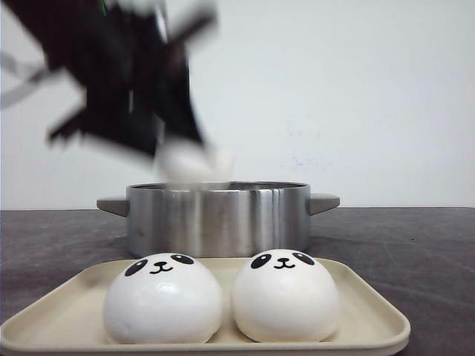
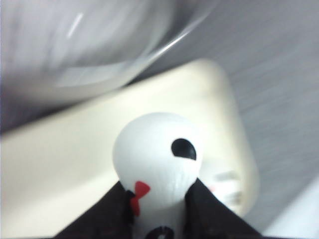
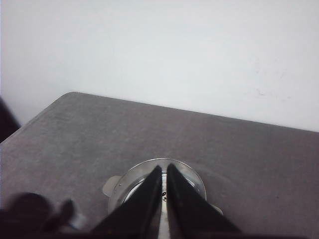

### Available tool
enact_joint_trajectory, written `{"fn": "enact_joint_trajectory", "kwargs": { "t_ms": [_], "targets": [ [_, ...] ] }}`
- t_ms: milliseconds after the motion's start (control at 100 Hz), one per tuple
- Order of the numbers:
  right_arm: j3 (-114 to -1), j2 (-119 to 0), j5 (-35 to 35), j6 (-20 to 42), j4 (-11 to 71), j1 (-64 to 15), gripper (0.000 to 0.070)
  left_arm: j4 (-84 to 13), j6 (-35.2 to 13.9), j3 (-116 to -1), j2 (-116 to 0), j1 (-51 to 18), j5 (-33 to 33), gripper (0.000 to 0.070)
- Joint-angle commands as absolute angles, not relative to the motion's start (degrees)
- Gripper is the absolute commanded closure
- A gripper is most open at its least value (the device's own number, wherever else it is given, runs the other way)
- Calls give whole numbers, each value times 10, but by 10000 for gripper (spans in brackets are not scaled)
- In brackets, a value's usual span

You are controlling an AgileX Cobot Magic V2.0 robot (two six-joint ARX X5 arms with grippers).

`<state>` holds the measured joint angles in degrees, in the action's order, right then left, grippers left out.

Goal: Steam buns
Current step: 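Carry the bun with the left gripper and drop it into the steamer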

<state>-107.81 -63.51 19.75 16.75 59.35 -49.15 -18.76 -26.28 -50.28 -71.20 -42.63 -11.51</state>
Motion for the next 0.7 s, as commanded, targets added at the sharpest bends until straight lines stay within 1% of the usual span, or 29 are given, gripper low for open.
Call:
{"fn": "enact_joint_trajectory", "kwargs": {
  "t_ms": [0,110,170,250,350,470,600,690],
  "targets": [
    [-1088,-640,199,174,588,-498,693,-147,-256,-512,-682,-429,-95,690],
    [-1088,-640,199,174,588,-498,693,-74,-264,-521,-640,-415,-50,690],
    [-1088,-640,199,174,588,-498,693,-71,-260,-539,-640,-398,-37,690],
    [-1088,-640,199,174,588,-498,693,-74,-242,-566,-659,-368,-36,690],
    [-1088,-640,199,174,588,-498,693,-87,-219,-602,-707,-339,-36,690],
    [-1088,-640,195,176,588,-498,693,-105,-204,-641,-780,-309,-36,690],
    [-1088,-640,195,184,588,-498,693,-126,-203,-680,-867,-298,-36,689],
    [-1088,-640,195,192,588,-498,693,-144,-180,-705,-922,-296,-36,674]
  ]
}}
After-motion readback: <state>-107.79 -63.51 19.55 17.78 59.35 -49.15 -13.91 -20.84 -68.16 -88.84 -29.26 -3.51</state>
